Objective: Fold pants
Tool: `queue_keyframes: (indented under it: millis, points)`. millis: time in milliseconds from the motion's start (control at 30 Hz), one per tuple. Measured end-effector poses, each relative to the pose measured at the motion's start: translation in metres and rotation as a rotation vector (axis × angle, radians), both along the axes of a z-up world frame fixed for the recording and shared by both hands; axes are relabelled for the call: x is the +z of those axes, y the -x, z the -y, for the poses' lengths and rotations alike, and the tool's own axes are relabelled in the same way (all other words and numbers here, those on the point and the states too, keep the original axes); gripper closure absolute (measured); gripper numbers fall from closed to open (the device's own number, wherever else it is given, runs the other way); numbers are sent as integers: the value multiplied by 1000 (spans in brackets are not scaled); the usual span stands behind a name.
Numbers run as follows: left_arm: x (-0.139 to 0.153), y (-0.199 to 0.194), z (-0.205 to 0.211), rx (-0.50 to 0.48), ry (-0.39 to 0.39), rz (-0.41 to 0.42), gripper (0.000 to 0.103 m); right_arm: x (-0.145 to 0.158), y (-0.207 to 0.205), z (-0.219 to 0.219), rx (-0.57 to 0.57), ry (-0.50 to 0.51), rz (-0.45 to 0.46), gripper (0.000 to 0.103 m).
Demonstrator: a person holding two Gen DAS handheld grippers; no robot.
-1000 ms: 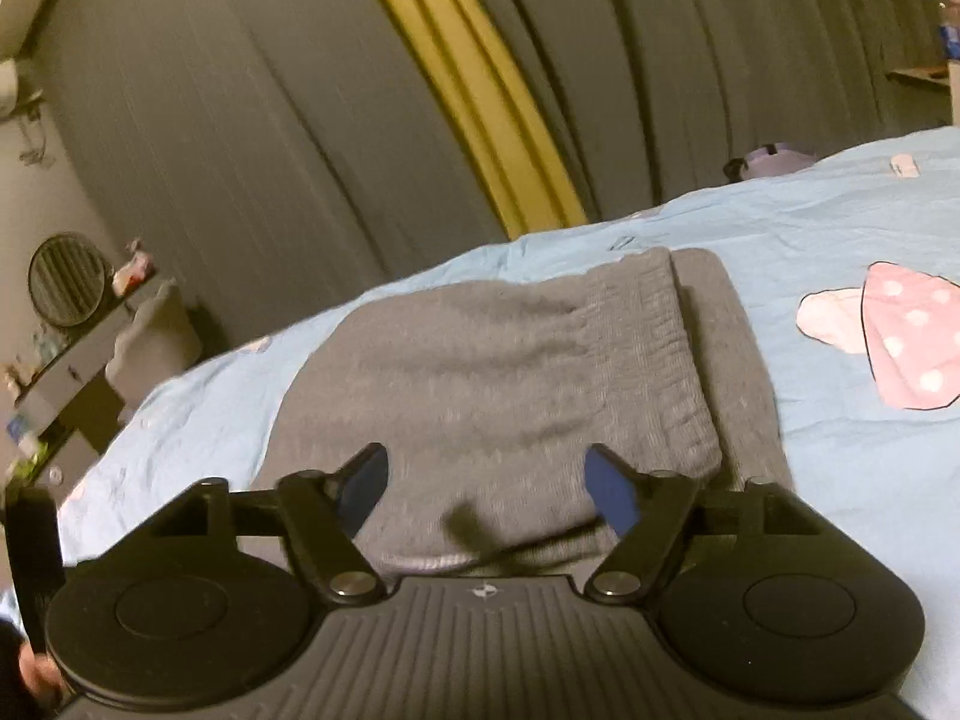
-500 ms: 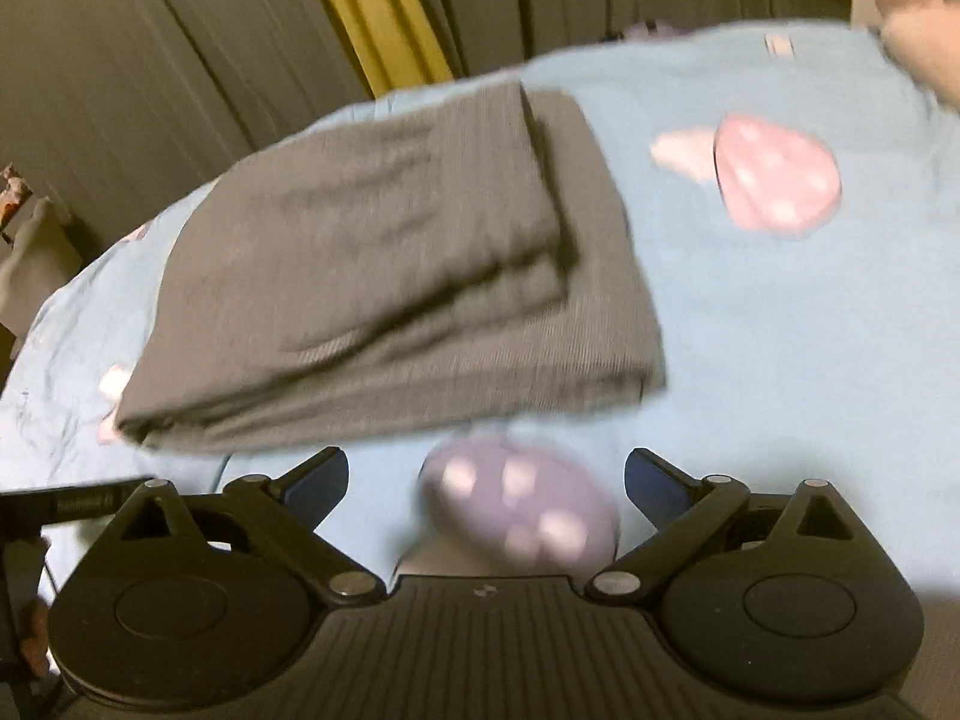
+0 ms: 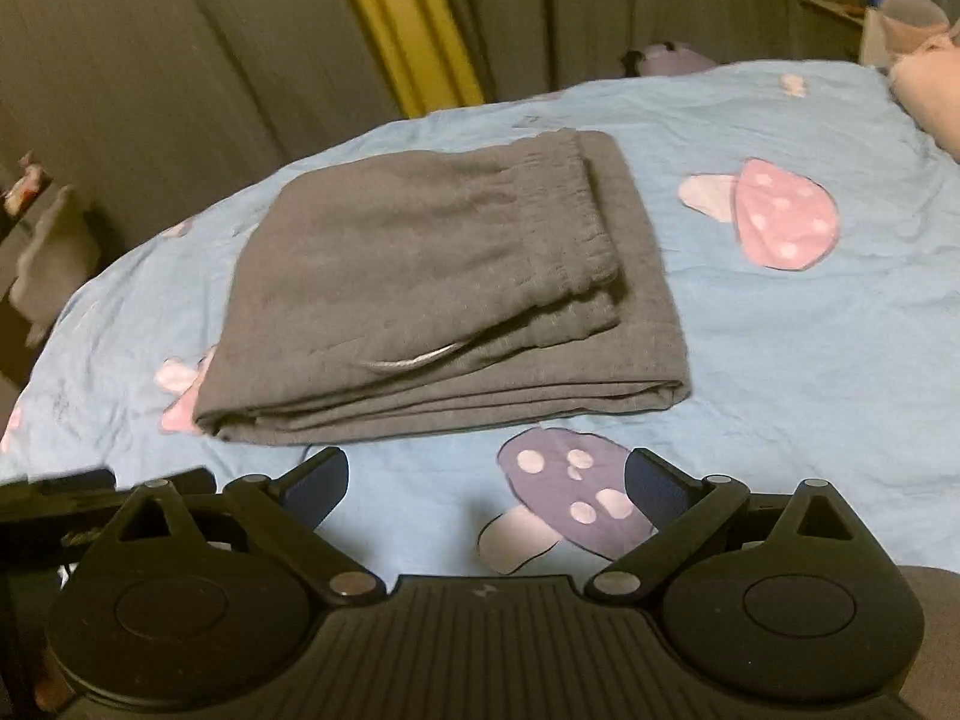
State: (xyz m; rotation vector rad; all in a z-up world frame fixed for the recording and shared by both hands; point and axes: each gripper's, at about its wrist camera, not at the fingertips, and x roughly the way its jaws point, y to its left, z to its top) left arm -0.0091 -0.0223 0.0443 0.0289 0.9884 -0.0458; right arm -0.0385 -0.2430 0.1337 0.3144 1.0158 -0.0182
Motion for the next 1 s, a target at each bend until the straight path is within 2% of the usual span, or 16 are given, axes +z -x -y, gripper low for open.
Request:
queue_keyframes:
  millis: [133, 200, 267, 333, 567, 700, 1000]
  points:
    - [1, -4, 11, 28, -20, 4, 1, 9, -10, -5, -12, 89, 9, 4]
    - [-1, -7, 16, 15, -37, 9, 1, 11, -13, -9, -15, 138, 48, 4]
    - [-5, -9, 21, 0, -78, 18, 1, 6, -16, -17, 2, 224, 69, 4]
    - [-11, -13, 21, -5, -103, 10, 1, -8, -23, -25, 44, 276, 32, 4]
    - [-32, -28, 16, -3, -102, -51, 1, -30, -33, -35, 103, 313, -5, 4]
    - [-36, -32, 16, -10, -93, -60, 1, -37, -37, -36, 102, 296, -37, 4]
    - [-40, -33, 18, -26, -94, -63, 1, -40, -39, -39, 105, 317, -27, 4]
